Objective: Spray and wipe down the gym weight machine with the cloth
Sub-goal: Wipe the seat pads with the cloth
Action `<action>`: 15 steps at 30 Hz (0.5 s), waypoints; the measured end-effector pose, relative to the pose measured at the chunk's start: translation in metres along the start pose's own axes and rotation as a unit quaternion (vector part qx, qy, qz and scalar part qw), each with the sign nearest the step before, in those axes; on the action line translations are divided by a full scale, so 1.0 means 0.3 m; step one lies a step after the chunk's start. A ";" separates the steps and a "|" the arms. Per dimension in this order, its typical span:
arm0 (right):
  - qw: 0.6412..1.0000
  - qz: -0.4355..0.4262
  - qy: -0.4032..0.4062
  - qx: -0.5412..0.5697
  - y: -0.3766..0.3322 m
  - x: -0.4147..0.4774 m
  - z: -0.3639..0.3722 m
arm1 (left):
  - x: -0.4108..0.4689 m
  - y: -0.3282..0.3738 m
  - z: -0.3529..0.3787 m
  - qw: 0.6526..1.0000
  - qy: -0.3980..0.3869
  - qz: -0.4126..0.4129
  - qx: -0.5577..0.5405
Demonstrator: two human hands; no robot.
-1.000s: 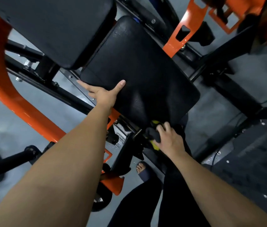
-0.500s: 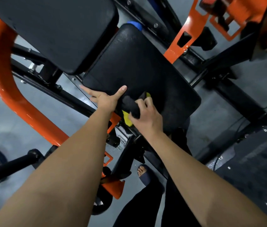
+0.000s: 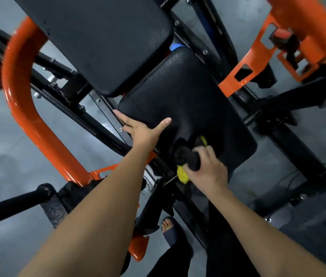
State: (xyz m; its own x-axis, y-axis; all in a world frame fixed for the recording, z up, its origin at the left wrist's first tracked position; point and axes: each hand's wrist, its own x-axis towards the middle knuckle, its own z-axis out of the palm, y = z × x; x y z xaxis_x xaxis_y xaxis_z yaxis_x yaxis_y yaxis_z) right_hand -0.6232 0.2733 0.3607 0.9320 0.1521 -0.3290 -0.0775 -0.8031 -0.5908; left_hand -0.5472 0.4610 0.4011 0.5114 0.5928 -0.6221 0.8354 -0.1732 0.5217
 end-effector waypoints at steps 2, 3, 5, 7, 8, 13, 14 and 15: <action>0.989 0.010 0.108 0.102 -0.135 0.114 -0.075 | -0.007 0.006 -0.003 1.000 0.009 0.006 0.008; 0.975 0.025 0.158 0.154 -0.203 0.191 -0.113 | -0.012 0.010 -0.006 1.000 0.015 0.006 0.013; 0.951 0.032 0.230 0.204 -0.324 0.373 -0.176 | -0.012 0.016 -0.016 1.000 0.012 0.010 0.007; 0.962 0.017 0.241 0.130 -0.418 0.527 -0.190 | 0.001 -0.014 -0.033 0.999 -0.005 0.028 -0.015; 0.973 0.004 0.225 0.058 -0.452 0.578 -0.173 | 0.011 -0.035 -0.045 0.998 -0.013 0.050 -0.044; 0.967 -0.081 0.211 -0.116 -0.503 0.539 -0.042 | 0.057 -0.112 -0.137 0.935 0.012 -0.065 -0.349; 0.962 -0.133 0.200 -0.129 -0.504 0.495 -0.009 | 0.066 -0.129 -0.158 0.909 0.032 -0.092 -0.405; 0.955 -0.191 0.176 -0.145 -0.500 0.448 0.028 | 0.071 -0.144 -0.175 0.891 0.045 -0.099 -0.441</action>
State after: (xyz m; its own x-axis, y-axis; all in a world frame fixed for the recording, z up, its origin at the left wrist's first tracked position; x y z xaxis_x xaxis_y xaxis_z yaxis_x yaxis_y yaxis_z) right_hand -0.4893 0.4192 0.3990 0.9381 0.3033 0.1673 0.3450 -0.8612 -0.3732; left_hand -0.5829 0.5226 0.3960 0.3204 0.6107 -0.7241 0.4044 0.6031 0.6876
